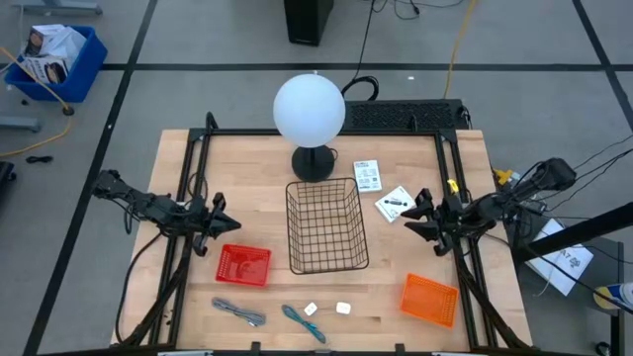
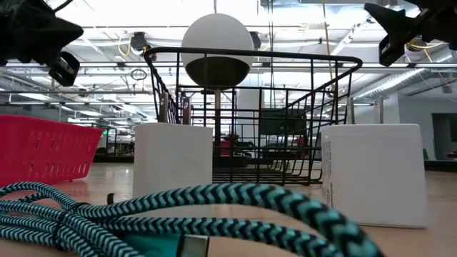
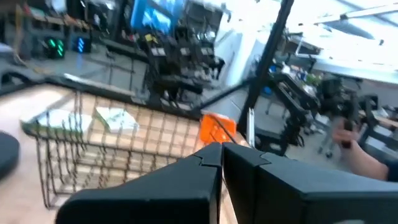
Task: Pick and place items into bin
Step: Put the blue USB cable wire into the red bin
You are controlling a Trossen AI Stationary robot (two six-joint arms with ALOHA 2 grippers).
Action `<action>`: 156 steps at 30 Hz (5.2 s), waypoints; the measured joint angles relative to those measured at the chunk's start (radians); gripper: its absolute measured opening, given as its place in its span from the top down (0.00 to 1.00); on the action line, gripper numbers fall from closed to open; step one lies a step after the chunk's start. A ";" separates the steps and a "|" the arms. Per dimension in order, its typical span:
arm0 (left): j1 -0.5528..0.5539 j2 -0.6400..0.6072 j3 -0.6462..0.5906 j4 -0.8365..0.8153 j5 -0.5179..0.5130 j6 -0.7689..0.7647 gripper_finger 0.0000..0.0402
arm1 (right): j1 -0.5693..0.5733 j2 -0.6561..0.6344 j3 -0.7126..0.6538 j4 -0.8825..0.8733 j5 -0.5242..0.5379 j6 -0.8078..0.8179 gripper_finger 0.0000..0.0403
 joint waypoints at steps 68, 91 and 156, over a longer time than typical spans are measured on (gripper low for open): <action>-0.266 1.130 0.611 0.034 0.002 0.012 0.69 | 0.022 0.770 0.542 0.004 -0.003 -0.119 0.67; -0.299 1.545 0.834 -0.121 -0.093 0.010 0.41 | 0.021 0.626 0.351 0.185 -0.004 -0.126 0.67; -0.227 1.905 0.933 -0.017 0.187 -0.111 0.92 | 0.022 0.622 0.350 0.164 -0.004 -0.134 0.67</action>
